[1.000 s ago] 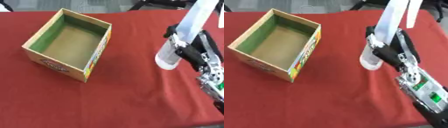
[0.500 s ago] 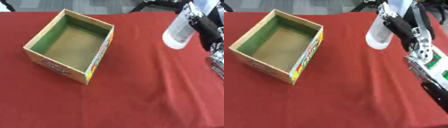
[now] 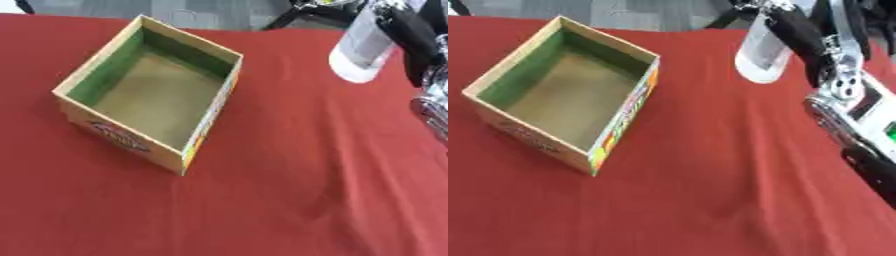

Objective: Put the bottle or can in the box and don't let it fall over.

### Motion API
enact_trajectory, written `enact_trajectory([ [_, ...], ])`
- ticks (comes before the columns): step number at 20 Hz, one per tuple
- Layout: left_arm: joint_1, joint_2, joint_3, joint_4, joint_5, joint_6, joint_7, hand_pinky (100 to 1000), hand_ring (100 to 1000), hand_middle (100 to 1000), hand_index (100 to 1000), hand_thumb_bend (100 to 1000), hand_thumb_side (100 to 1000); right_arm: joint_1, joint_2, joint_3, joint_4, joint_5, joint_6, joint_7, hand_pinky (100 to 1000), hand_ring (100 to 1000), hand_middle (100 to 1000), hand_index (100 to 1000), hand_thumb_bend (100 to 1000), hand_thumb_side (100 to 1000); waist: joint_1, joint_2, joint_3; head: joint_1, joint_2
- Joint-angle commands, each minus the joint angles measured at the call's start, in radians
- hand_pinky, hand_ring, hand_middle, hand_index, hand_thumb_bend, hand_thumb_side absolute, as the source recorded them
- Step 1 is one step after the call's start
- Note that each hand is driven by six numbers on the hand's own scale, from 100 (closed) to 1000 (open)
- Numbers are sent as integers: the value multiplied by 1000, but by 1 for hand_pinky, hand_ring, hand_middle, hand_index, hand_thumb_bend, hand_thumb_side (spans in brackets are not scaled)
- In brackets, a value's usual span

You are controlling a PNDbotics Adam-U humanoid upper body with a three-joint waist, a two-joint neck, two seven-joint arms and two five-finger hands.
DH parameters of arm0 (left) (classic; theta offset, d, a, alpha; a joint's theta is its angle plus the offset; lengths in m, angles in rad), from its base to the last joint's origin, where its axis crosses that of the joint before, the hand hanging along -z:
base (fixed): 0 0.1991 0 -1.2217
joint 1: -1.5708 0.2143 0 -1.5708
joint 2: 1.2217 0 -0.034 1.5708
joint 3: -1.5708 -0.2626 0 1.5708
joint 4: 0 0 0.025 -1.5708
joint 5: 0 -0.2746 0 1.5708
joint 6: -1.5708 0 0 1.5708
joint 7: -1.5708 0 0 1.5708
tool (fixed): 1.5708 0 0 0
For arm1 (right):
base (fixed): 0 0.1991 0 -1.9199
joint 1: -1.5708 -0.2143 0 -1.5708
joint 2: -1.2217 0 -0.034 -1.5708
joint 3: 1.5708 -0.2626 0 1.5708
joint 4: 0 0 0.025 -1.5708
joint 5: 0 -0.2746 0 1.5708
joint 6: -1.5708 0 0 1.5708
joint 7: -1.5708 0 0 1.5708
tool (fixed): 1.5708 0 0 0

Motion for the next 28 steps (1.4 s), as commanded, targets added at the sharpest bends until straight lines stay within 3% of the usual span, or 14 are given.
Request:
enact_trajectory([
  [1, -36, 1, -8, -19, 5, -7, -14, 491, 1000, 1000, 695, 332, 922, -23, -55, -19, -5, -23, 3, -48, 797, 557, 141, 148, 100, 410, -9, -12, 24, -35, -29],
  [5, -71, -15, -23, -19, 7, -17, -28, 493, 1000, 1000, 696, 328, 907, -46, -70, -15, 14, -49, -25, -67, 792, 561, 141, 147, 100, 415, -30, 9, 80, -77, -46],
  [10, -101, -39, -27, -19, -5, -71, -34, 504, 1000, 1000, 696, 309, 861, -71, -86, -3, 63, -78, -74, -78, 782, 561, 141, 146, 100, 415, -24, 25, 135, -150, -52],
  [15, -112, -32, -26, -19, -14, -135, -25, 510, 1000, 1000, 697, 299, 834, -73, -106, 3, 97, -75, -107, -78, 781, 562, 141, 146, 100, 418, -19, 20, 190, -204, -36],
  [20, -106, -46, -27, -19, -1, -145, -25, 511, 1000, 1000, 697, 307, 837, -73, -114, 9, 116, -82, -137, -80, 773, 557, 141, 145, 100, 420, -22, 8, 229, -244, -24],
  [24, -94, -58, -23, -19, 8, -145, -19, 510, 1000, 1000, 697, 310, 841, -85, -119, 21, 124, -101, -155, -81, 770, 556, 140, 145, 100, 422, -21, -1, 255, -255, -22],
  [28, -86, -64, -17, -19, 4, -145, -10, 511, 1000, 1000, 696, 308, 835, -104, -124, 36, 126, -120, -166, -84, 769, 560, 140, 144, 100, 424, -17, -3, 279, -232, -21],
])
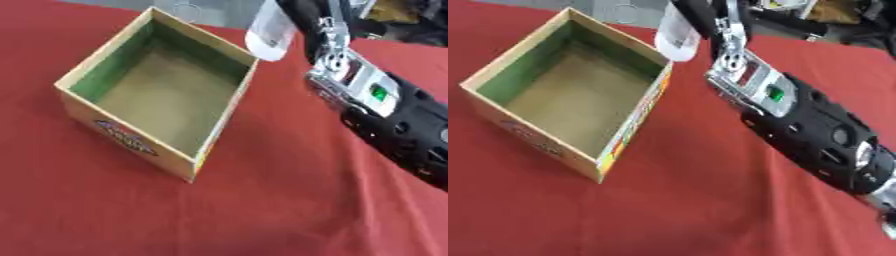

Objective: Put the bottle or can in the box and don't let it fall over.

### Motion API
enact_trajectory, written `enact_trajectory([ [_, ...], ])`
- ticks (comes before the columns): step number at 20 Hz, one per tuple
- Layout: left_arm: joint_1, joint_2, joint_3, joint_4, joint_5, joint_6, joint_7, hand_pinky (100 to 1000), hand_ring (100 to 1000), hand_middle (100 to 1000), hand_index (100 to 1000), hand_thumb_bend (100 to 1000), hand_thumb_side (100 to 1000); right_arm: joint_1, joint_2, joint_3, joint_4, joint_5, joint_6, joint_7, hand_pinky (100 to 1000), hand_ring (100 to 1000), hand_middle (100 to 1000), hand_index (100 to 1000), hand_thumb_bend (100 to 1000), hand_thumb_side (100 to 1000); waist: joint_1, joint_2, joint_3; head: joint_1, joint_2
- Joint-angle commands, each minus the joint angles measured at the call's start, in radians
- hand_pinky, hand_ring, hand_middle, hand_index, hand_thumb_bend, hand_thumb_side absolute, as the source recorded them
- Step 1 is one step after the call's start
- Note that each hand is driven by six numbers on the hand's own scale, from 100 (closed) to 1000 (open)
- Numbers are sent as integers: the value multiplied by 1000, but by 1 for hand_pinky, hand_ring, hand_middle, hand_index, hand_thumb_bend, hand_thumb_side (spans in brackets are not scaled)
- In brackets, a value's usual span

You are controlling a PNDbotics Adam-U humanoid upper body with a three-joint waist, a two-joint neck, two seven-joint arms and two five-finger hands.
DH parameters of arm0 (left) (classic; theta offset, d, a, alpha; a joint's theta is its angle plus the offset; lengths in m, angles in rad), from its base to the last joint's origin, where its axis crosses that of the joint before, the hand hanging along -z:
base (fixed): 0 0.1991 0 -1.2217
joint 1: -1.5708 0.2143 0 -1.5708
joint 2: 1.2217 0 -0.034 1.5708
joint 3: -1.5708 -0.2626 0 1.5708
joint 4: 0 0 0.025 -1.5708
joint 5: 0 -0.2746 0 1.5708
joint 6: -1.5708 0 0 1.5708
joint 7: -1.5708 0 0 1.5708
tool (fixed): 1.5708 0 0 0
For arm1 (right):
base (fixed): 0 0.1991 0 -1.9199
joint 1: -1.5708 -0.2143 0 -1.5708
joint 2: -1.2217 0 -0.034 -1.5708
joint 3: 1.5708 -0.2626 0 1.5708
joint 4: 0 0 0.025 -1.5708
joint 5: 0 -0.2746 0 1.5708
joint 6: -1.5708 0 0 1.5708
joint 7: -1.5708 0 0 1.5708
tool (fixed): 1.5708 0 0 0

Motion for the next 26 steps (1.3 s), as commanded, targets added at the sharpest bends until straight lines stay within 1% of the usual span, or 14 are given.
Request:
enact_trajectory([
  [1, -4, 6, 10, -19, -2, -6, 9, 511, 1000, 1000, 696, 308, 835, -25, -49, 1, -4, -13, -11, -1, 769, 561, 140, 144, 100, 424, 13, -32, 10, 12, 0],
  [3, -2, 4, 11, -19, 2, -12, 13, 512, 1000, 1000, 696, 309, 833, -34, -48, 8, -6, -15, -13, -2, 769, 563, 140, 144, 100, 412, 14, -33, 17, 10, 0],
  [4, -2, 3, 12, -19, 3, -14, 14, 512, 1000, 1000, 696, 309, 832, -39, -47, 11, -7, -16, -16, -3, 769, 564, 140, 144, 100, 426, 14, -33, 20, 6, 0],
  [7, -3, 1, 14, -19, 3, -25, 20, 517, 1000, 1000, 697, 308, 822, -48, -38, 19, -8, -22, -33, -6, 769, 582, 150, 144, 100, 428, 13, -33, 28, -15, -3],
  [10, -11, -1, 21, -19, -8, -50, 38, 528, 1000, 1000, 697, 306, 805, -56, -20, 38, 5, -40, -43, -1, 765, 610, 176, 153, 100, 420, 11, -31, 38, -35, -7],
  [16, -33, -12, 18, -19, -14, -98, 73, 540, 1000, 1000, 698, 312, 785, -82, 17, 69, 39, -87, -61, 17, 762, 617, 180, 160, 100, 418, 6, -29, 55, -74, -7],
  [17, -36, -14, 16, -19, -13, -104, 74, 541, 1000, 1000, 698, 313, 791, -85, 21, 71, 47, -89, -64, 17, 761, 617, 180, 160, 100, 419, 6, -28, 58, -82, -8],
  [19, -44, -22, 15, -19, -9, -109, 76, 542, 1000, 1000, 699, 312, 866, -91, 30, 74, 66, -91, -69, 15, 759, 617, 180, 160, 100, 423, 6, -26, 72, -108, -11],
  [23, -59, -34, 14, -19, 2, -109, 79, 545, 1000, 1000, 699, 313, 871, -102, 46, 82, 99, -71, -80, 11, 756, 618, 179, 159, 100, 423, 6, -21, 94, -143, -14],
  [26, -62, -37, 13, -19, 5, -110, 78, 545, 1000, 1000, 699, 311, 871, -106, 58, 90, 120, -42, -83, 11, 756, 623, 184, 165, 100, 418, 7, -20, 102, -152, -16],
])
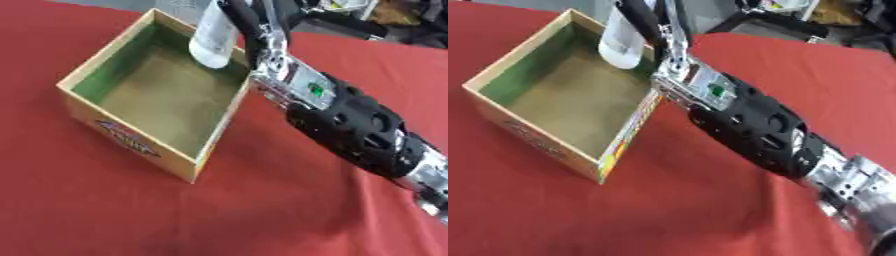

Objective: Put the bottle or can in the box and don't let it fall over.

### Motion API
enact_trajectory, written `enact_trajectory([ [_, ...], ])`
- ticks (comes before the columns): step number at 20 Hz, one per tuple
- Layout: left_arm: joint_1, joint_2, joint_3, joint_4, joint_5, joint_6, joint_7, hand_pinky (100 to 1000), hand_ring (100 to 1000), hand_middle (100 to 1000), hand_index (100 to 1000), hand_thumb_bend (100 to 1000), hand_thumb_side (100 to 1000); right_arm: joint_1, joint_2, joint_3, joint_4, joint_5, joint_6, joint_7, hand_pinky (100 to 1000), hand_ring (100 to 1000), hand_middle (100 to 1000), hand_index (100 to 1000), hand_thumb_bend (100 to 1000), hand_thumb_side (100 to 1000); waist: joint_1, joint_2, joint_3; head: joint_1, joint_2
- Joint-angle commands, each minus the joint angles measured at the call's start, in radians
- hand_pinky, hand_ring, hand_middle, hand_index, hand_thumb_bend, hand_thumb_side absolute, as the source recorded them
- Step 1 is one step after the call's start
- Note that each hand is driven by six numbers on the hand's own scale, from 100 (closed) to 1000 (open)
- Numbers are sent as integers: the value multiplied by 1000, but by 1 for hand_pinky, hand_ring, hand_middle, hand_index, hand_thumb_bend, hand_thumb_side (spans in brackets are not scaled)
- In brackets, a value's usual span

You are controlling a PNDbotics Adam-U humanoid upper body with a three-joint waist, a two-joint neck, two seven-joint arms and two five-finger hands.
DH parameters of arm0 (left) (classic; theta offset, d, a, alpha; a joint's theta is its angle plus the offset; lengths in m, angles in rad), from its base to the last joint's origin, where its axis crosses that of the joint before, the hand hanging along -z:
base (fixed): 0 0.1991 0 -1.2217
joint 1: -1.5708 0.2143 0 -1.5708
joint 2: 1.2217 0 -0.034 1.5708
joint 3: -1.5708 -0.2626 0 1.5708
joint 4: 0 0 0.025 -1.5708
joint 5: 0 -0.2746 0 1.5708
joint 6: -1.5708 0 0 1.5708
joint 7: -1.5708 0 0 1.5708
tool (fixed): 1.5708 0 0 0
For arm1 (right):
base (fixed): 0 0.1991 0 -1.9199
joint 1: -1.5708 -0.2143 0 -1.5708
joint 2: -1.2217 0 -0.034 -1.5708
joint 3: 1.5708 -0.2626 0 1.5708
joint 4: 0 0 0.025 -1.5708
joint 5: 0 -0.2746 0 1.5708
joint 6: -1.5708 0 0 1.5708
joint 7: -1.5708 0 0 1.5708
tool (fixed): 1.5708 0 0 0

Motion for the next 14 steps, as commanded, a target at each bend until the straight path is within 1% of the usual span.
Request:
enact_trajectory([
  [1, -17, 8, 1, -18, 4, -6, -1, 545, 1000, 1000, 699, 312, 871, -16, -12, -2, 15, 36, -5, 3, 756, 627, 189, 170, 100, 419, 9, -20, 3, -12, -14],
  [2, -18, 8, 2, -18, 4, -6, -2, 545, 1000, 1000, 699, 312, 871, -15, -9, 2, 22, 49, 1, 9, 759, 684, 276, 246, 100, 442, 9, -20, 3, -12, -15],
  [3, -19, 8, 2, -18, 5, -6, -2, 545, 1000, 1000, 699, 311, 871, -14, -6, 7, 28, 64, 10, 18, 764, 728, 344, 310, 100, 477, 9, -19, 4, -11, -15],
  [4, -19, 8, 2, -18, 5, -6, -2, 545, 1000, 1000, 699, 311, 871, -14, -3, 13, 31, 78, 23, 33, 780, 782, 453, 413, 100, 472, 9, -19, 3, -11, -15],
  [5, -20, 9, 2, -18, 5, -6, -2, 545, 1000, 1000, 699, 311, 871, -13, -1, 17, 33, 94, 37, 55, 784, 792, 474, 438, 100, 457, 9, -19, 2, -10, -15],
  [6, -19, 10, 3, -18, 5, -6, -2, 545, 1000, 1000, 699, 310, 871, -12, -1, 21, 32, 111, 52, 85, 832, 889, 687, 762, 100, 446, 9, -19, 1, -8, -15],
  [7, -19, 10, 3, -18, 4, -6, -2, 545, 1000, 1000, 699, 310, 871, -10, -2, 22, 28, 138, 71, 125, 838, 898, 716, 795, 100, 475, 9, -19, 0, -6, -15],
  [8, -18, 11, 3, -18, 3, -5, -2, 544, 1000, 1000, 699, 309, 872, -10, -4, 17, 25, 170, 89, 162, 869, 943, 819, 906, 100, 523, 9, -19, -2, -4, -14],
  [9, -17, 12, 3, -18, 3, -4, -2, 544, 1000, 1000, 699, 309, 872, -9, -4, 10, 23, 200, 106, 190, 873, 947, 826, 913, 100, 528, 9, -19, -4, -2, -13],
  [10, -15, 13, 3, -18, 2, -2, -3, 542, 1000, 1000, 699, 308, 874, -10, -5, 2, 19, 226, 122, 210, 896, 975, 867, 956, 100, 571, 10, -19, -6, 0, -12],
  [12, -12, 14, 3, -18, 0, 2, -4, 542, 1000, 1000, 699, 308, 875, -9, -10, -13, 6, 260, 158, 231, 903, 986, 886, 972, 100, 637, 10, -20, -10, 3, -9],
  [13, -12, 14, 4, -18, -1, 3, -4, 542, 1000, 1000, 699, 308, 874, -8, -12, -19, -2, 271, 177, 235, 905, 988, 889, 975, 100, 656, 11, -21, -11, 3, -9],
  [14, -11, 15, 4, -18, -1, 3, -3, 542, 1000, 1000, 698, 307, 874, -7, -14, -23, -9, 280, 195, 238, 910, 994, 892, 974, 100, 728, 11, -21, -13, 3, -8],
])
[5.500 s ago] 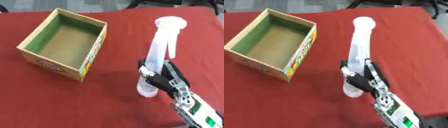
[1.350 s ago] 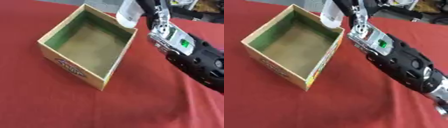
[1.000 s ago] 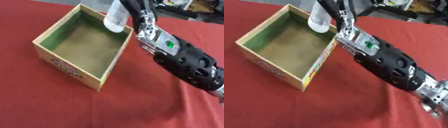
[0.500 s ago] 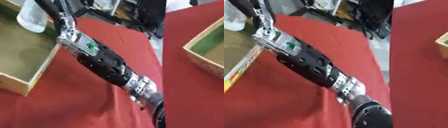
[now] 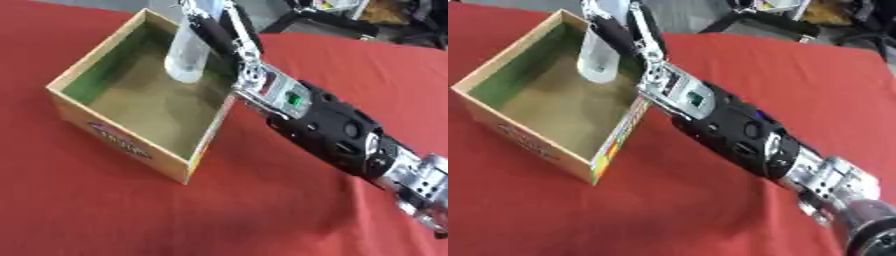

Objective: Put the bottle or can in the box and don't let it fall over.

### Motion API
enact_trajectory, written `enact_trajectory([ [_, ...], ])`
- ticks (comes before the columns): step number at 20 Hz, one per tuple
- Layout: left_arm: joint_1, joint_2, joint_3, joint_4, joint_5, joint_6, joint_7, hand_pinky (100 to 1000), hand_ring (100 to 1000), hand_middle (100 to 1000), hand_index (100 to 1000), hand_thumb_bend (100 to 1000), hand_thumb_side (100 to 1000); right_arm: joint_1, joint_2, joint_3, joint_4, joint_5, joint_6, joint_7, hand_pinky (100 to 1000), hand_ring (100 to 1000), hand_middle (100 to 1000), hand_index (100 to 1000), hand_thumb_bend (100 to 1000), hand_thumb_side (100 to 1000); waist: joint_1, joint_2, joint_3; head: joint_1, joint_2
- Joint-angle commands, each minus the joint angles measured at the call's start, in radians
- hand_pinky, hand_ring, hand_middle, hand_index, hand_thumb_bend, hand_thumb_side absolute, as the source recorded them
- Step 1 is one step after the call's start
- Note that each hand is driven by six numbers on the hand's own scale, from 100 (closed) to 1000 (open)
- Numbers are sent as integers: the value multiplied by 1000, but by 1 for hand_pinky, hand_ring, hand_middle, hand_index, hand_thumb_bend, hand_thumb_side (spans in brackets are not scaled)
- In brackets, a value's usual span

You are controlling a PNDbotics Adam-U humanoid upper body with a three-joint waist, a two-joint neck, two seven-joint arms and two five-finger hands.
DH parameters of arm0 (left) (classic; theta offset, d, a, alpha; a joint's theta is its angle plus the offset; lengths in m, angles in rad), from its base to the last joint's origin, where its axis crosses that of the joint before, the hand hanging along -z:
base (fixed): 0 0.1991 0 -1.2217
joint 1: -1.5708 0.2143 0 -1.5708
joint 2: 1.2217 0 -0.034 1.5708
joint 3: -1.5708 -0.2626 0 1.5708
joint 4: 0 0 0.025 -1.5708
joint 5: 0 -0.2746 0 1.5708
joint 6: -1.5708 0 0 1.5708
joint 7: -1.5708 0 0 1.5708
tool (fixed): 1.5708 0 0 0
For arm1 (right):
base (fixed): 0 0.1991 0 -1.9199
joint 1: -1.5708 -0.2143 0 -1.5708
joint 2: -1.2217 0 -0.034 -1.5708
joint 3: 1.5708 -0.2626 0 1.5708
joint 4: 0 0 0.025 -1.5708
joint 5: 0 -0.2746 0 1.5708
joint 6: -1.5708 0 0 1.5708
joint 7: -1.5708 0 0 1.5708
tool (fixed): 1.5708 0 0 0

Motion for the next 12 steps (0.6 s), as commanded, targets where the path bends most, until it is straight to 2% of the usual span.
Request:
enact_trajectory([
  [1, -10, 18, 4, -18, -4, 3, -1, 542, 1000, 1000, 698, 307, 874, -6, -36, -32, -39, 43, 57, 19, 912, 997, 893, 974, 100, 752, 12, -22, -3, 2, -6],
  [2, -9, 19, 4, -18, -4, 3, -1, 542, 1000, 1000, 698, 307, 874, -5, -39, -35, -48, 51, 76, 23, 919, 1000, 903, 982, 100, 793, 13, -23, -5, 2, -6],
  [4, -8, 19, 4, -18, -4, 4, -1, 542, 1000, 1000, 698, 306, 874, -1, -42, -38, -67, 67, 109, 39, 921, 1000, 906, 985, 100, 803, 14, -24, -9, 2, -4],
  [10, -1, 23, 6, -18, -5, 6, 1, 541, 1000, 1000, 698, 306, 874, 17, -45, -48, -126, 72, 175, 86, 923, 1000, 909, 989, 100, 716, 23, -28, -30, 6, 1],
  [12, 2, 24, 6, -18, -6, 6, 2, 542, 1000, 1000, 698, 306, 874, 26, -44, -51, -146, 54, 200, 106, 926, 1000, 915, 995, 100, 732, 27, -31, -40, 8, 4],
])
